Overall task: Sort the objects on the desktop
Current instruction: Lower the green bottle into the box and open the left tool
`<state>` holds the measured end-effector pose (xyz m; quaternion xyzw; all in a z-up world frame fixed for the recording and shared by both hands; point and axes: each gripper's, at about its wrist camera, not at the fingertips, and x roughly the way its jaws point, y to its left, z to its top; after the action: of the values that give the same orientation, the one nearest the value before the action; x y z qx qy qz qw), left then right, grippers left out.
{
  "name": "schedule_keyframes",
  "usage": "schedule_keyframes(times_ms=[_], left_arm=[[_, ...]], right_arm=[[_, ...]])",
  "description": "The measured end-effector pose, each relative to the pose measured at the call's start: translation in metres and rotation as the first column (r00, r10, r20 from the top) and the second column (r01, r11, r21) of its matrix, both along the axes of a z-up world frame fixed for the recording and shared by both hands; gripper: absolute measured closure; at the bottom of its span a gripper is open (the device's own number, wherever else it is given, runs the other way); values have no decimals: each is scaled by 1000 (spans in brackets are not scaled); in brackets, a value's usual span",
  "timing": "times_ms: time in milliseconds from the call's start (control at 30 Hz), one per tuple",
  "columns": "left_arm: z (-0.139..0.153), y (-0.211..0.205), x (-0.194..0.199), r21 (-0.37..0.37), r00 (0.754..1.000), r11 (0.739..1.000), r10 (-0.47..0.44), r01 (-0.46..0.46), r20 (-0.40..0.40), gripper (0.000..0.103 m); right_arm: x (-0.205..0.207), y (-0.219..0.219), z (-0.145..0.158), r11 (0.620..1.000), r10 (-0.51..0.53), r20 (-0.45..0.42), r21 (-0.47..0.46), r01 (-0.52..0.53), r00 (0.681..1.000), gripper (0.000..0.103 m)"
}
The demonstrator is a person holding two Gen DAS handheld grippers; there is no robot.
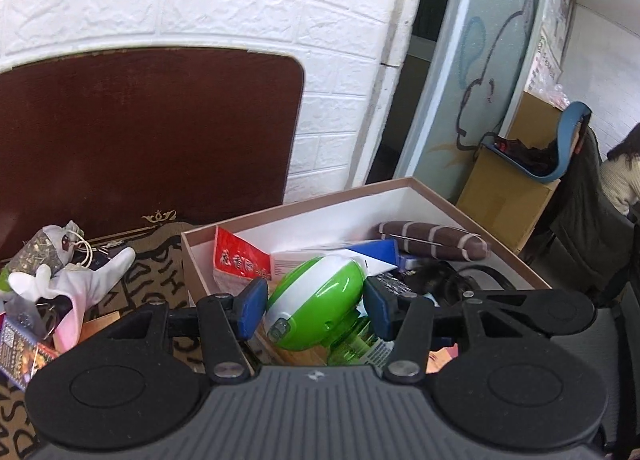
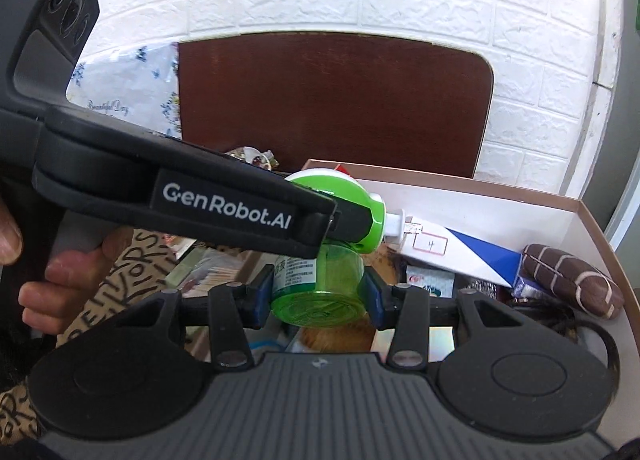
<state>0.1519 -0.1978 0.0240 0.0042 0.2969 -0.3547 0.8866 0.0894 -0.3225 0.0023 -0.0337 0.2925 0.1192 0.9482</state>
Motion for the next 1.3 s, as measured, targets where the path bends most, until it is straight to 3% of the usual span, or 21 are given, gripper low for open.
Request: schedule_keyframes(times_ms=[267,600,667,733,833,867,933,1033,1300], left_arm=[[-11,2,37,-40,999,999,4,-6,-50,47],[-19,3,46,-41,999,999,-6,5,-45,47],[-19,5,46,-52,999,999,-5,2,-51,42],[-17,7,44,-77,998,997,-19,15,-53,29],[-13,9,38,-90,999,996,-32,30,-27,16],[-11,10,35,-88,999,996,-29,27,-16,14],[-9,11,32,-89,1000,996,-28,27,-6,13],[-8,15,29,-88,1000,996,-21,20,-22,12],[-6,21,2,-61,1000,998,-4,4,-6,12]], right_arm=[[40,2,-5,999,12,-57,-40,-14,998,58],[56,10,-10,996,19,-105,-83,-27,994,58],[56,14,-11,995,24,-101,-93,-34,995,58],[55,16,-11,995,27,-109,-88,-37,994,57],[53,17,-11,994,23,-90,-102,-33,996,44],[51,17,-10,994,20,-79,-105,-28,997,35],[48,13,-4,994,13,-72,-104,-21,997,31],[40,13,-5,995,8,-72,-103,-15,997,14],[13,10,-6,994,-44,-58,-101,38,997,13]])
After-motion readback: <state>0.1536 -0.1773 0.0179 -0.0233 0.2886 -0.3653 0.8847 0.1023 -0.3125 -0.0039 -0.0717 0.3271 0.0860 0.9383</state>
